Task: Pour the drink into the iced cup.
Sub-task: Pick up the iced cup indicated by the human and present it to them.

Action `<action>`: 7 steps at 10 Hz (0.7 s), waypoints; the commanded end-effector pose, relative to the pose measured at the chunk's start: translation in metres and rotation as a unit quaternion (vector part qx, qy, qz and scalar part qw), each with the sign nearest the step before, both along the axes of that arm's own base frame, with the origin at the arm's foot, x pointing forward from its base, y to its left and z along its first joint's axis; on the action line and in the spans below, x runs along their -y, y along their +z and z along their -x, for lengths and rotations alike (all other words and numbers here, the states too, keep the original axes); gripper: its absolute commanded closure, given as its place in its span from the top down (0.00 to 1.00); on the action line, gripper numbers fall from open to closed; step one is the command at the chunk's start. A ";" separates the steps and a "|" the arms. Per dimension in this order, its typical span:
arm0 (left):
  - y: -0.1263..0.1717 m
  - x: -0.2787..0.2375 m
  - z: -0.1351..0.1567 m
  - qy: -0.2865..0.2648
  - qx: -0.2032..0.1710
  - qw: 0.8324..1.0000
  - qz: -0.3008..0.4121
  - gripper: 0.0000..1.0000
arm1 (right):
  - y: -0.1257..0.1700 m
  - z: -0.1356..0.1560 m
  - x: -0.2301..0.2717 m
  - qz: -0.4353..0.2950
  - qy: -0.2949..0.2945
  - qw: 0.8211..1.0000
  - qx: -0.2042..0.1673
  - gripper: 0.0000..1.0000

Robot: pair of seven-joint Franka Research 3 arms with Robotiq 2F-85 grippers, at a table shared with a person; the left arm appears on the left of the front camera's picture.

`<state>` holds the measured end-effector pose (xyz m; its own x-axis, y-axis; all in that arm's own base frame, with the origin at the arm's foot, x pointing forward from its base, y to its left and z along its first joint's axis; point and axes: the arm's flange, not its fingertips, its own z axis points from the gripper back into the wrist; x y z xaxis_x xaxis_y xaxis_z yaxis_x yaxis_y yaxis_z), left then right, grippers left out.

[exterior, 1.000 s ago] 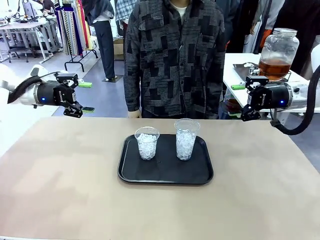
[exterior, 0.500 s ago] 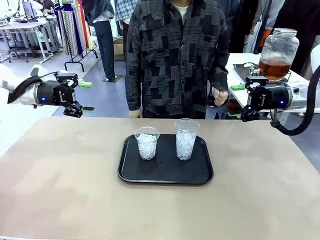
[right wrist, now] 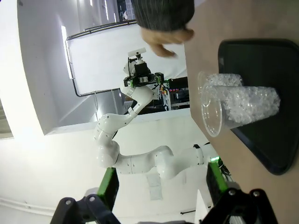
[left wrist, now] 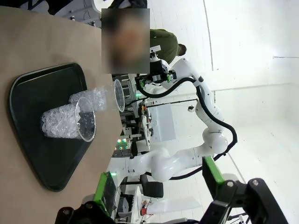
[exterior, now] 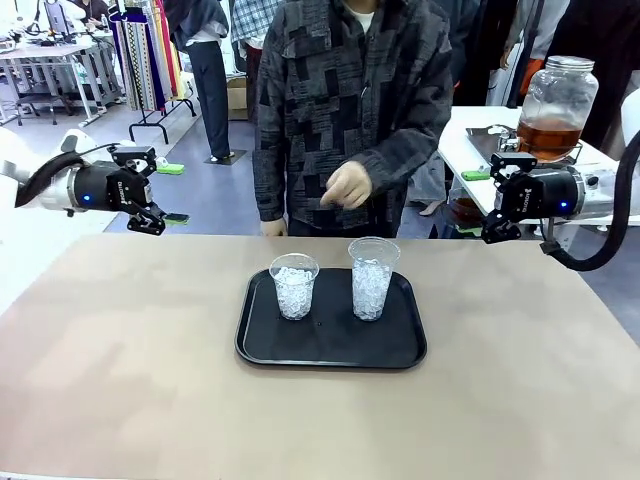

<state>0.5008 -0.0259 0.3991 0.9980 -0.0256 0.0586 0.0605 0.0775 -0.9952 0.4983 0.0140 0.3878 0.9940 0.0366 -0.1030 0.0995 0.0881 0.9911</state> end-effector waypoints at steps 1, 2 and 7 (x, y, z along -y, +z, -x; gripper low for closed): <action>0.000 0.001 0.000 -0.003 0.000 1.000 -0.002 1.00 | 0.001 -0.001 0.000 -0.001 -0.001 1.000 0.004 1.00; 0.000 0.001 0.000 -0.003 0.000 1.000 -0.002 1.00 | 0.001 -0.001 0.000 -0.001 -0.001 1.000 0.004 1.00; 0.000 0.001 0.000 -0.003 0.000 1.000 -0.002 1.00 | 0.001 -0.001 0.000 -0.001 -0.001 1.000 0.004 1.00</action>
